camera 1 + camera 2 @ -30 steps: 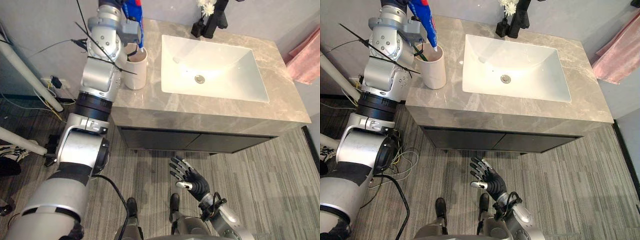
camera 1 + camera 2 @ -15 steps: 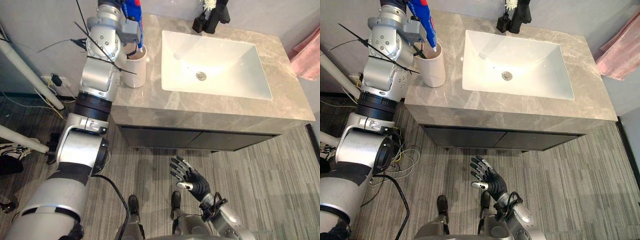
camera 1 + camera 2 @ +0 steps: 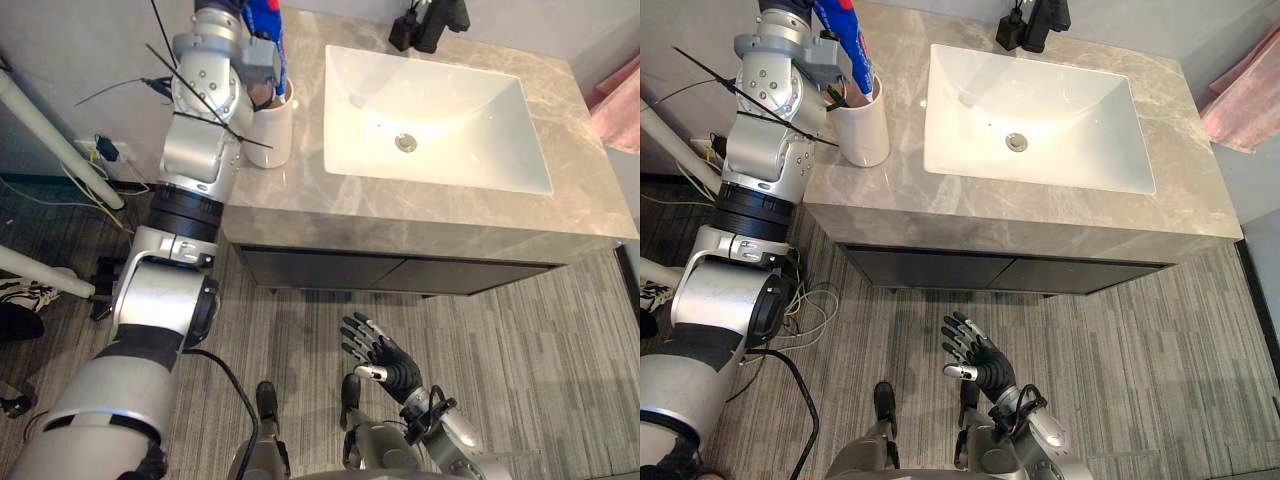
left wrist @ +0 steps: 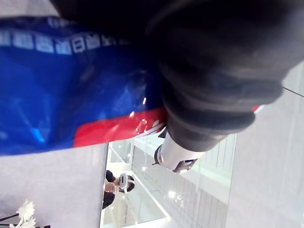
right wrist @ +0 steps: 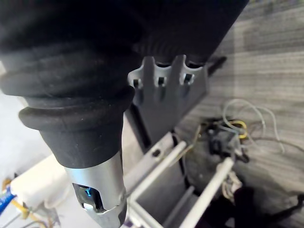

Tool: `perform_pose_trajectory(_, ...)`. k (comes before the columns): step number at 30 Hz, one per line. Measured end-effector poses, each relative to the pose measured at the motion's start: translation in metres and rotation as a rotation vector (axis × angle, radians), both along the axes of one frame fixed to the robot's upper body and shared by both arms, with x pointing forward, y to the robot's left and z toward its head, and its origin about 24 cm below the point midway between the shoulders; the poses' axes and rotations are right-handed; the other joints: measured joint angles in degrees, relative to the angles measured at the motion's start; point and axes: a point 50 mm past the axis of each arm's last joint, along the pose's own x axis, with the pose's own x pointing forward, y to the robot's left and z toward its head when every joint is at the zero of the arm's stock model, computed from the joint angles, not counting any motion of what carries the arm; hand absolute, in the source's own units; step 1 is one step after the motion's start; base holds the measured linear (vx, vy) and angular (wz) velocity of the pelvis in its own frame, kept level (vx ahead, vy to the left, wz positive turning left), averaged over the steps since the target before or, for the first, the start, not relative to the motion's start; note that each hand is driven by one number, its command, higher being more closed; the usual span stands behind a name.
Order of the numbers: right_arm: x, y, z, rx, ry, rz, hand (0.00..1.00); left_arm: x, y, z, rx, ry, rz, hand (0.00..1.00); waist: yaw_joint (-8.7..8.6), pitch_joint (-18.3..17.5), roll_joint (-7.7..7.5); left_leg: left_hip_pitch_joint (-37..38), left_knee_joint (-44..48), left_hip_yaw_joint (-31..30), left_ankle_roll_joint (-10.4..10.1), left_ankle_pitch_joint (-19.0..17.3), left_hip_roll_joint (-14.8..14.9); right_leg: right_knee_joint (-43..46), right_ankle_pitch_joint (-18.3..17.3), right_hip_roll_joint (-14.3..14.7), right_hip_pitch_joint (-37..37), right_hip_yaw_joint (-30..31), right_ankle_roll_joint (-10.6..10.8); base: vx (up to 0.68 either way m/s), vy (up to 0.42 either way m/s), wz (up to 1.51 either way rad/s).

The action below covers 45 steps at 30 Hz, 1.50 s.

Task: Organize washtable

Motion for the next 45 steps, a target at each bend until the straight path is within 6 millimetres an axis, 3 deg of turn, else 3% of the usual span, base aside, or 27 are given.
perform_pose_trajectory(33, -0.0029, -0.004, -0.0023, -0.015, 0.01, 0.005, 0.0, -0.0014, 0.0095, 0.0037, -0.043, -0.012, 0.003, 1.0, 0.11, 0.4, 0.22, -0.1, 0.0, -0.5, 0.0, 0.0, 0.0, 0.0, 0.0, 0.0, 0.1, -0.6, 0.0, 0.0, 0.0, 0.0)
perform_pose_trajectory(45, -0.0029, -0.0043, -0.0023, -0.015, 0.01, 0.004, 0.0, 0.0, 0.0096, -0.0006, -0.043, -0.001, 0.004, 1.0, 0.12, 2.5, 0.92, -0.1, 0.0, -0.4, 0.0, 0.0, 0.0, 0.1, 0.0, 0.0, 0.0, -0.5, 0.0, 0.0, 0.0, 0.0)
